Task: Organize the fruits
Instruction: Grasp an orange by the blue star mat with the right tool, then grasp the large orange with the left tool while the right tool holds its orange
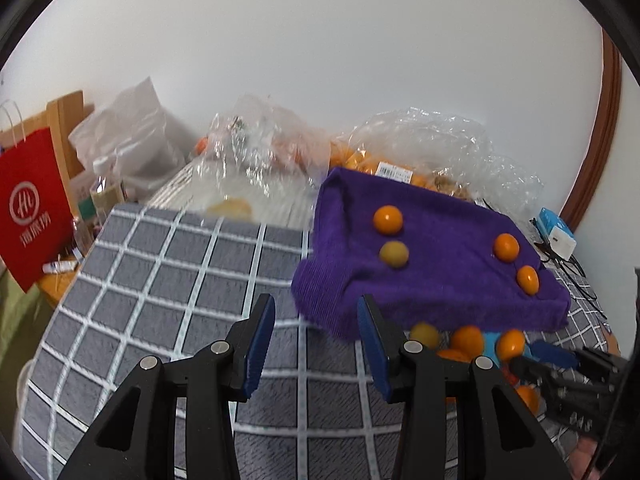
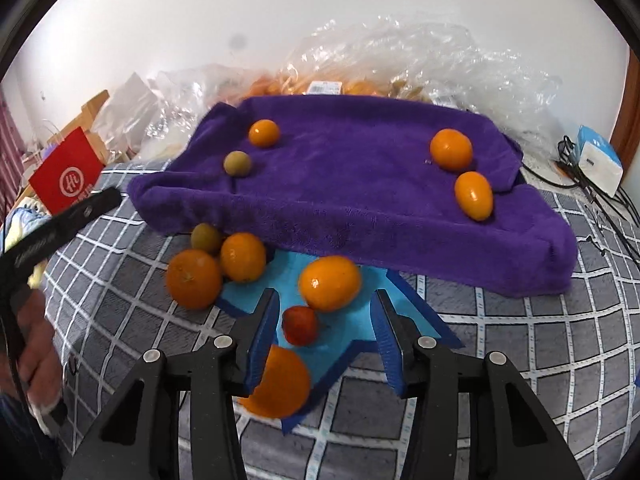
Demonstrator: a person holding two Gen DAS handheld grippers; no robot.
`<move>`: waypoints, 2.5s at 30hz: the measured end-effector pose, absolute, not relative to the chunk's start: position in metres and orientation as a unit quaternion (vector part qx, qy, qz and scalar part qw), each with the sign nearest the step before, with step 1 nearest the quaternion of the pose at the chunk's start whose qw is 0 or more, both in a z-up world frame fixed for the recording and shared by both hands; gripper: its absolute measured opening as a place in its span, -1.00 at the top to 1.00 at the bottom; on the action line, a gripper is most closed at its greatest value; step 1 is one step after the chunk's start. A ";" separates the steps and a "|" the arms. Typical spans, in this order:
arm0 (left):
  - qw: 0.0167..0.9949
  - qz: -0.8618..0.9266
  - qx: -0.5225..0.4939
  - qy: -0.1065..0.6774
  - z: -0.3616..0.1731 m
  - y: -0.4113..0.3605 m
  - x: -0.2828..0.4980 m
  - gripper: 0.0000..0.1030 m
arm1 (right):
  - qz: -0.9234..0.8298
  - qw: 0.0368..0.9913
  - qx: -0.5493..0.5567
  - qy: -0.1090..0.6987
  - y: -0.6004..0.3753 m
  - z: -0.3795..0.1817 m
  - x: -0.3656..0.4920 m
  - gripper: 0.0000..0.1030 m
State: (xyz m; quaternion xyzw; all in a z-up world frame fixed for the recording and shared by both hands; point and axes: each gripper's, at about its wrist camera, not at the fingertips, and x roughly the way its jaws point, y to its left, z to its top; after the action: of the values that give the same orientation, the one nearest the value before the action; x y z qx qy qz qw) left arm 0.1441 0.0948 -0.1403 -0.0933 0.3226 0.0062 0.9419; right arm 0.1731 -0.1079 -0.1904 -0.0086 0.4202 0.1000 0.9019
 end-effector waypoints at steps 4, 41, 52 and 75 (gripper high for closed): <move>0.942 0.016 -0.083 0.325 -0.146 0.095 0.143 0.21 | 0.089 0.899 -0.005 0.430 -0.106 -0.198 0.188 0.09; 0.918 -0.140 -0.036 0.369 -0.147 0.030 0.130 -0.12 | 0.027 0.923 0.031 0.383 -0.210 -0.197 0.158 0.28; 0.895 -0.140 -0.033 0.423 -0.169 0.003 0.148 -0.12 | 0.044 0.922 0.033 0.384 -0.209 -0.198 0.158 0.28; 0.939 -0.089 -0.125 0.307 -0.147 0.050 0.124 0.23 | 0.055 0.931 0.032 0.359 -0.207 -0.193 0.150 0.28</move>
State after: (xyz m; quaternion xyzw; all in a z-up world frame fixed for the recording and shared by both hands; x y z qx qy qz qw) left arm 0.1237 0.0505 -0.1466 -0.1249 0.3072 -0.0890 0.9392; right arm 0.1496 -0.2072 -0.1928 0.0316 0.3589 0.0549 0.9312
